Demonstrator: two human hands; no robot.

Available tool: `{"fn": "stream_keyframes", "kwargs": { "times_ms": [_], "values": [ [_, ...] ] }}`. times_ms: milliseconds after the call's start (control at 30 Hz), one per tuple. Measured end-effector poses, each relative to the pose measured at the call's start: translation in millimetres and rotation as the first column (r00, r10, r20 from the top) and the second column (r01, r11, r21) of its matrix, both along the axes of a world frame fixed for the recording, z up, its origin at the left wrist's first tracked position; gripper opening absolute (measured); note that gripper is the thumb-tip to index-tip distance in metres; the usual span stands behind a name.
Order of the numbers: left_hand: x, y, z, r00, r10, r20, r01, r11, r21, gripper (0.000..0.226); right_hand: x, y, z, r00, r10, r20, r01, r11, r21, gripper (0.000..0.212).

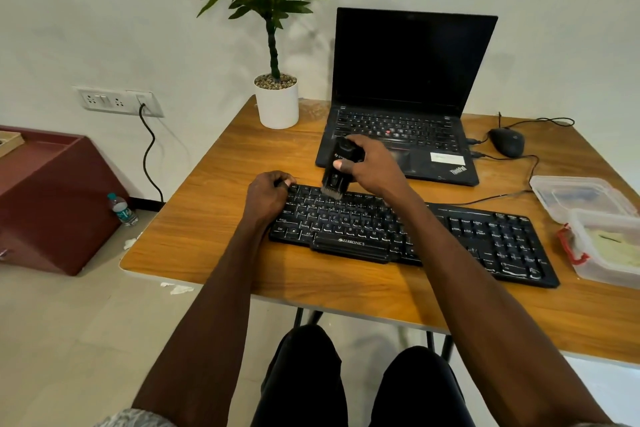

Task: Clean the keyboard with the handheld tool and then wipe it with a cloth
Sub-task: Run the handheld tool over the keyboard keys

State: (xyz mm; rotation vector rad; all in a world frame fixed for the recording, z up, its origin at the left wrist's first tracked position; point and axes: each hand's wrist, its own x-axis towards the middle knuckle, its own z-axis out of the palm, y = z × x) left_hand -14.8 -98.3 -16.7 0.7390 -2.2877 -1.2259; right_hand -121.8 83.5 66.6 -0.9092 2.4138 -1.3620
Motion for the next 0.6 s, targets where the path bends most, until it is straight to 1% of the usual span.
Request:
{"fn": "stream_keyframes", "kwargs": {
  "times_ms": [67,133,233,267,367,400,467,500,533,600],
  "values": [
    [0,0,1,1.0,0.003,-0.002,-0.003,1.0,0.008,0.019,1,0,-2,0.996,-0.046,-0.073,0.048,0.998,0.033,0.048],
    [1,0,1,1.0,0.008,-0.002,-0.008,1.0,0.024,0.019,1,-3,1,0.988,-0.081,-0.132,0.085,0.996,0.027,0.046],
    [2,0,2,1.0,0.007,-0.016,-0.007,0.999,0.045,0.018,4,-9,0,0.999,-0.003,-0.045,0.003,1.0,-0.008,0.046],
    [2,1,2,1.0,0.01,-0.024,-0.009,0.999,0.048,0.018,4,-11,-2,0.999,0.004,-0.047,-0.004,1.0,0.006,0.047],
    [4,2,3,0.999,0.019,-0.05,-0.016,0.998,0.058,0.019,4,-17,0,0.988,-0.047,-0.149,0.053,0.998,0.039,0.048],
    [5,3,3,0.998,0.019,-0.055,-0.015,0.998,0.058,0.019,4,-19,2,0.989,-0.035,-0.143,0.039,0.999,0.024,0.049],
    [5,3,3,0.998,0.019,-0.06,-0.016,0.999,0.048,0.019,7,-24,3,0.997,0.042,-0.069,-0.042,0.999,-0.01,0.052],
    [6,3,3,0.998,0.018,-0.067,-0.015,0.999,0.044,0.019,9,-27,3,0.996,0.076,-0.054,-0.076,0.997,0.0,0.053],
    [6,3,3,0.997,0.019,-0.077,-0.016,0.999,0.039,0.019,10,-29,2,0.994,0.092,-0.055,-0.091,0.996,0.021,0.054],
    [7,2,4,0.996,0.026,-0.088,-0.024,0.999,0.028,0.019,10,-33,2,0.992,0.059,-0.107,-0.055,0.998,0.041,0.055]
  ]
}}
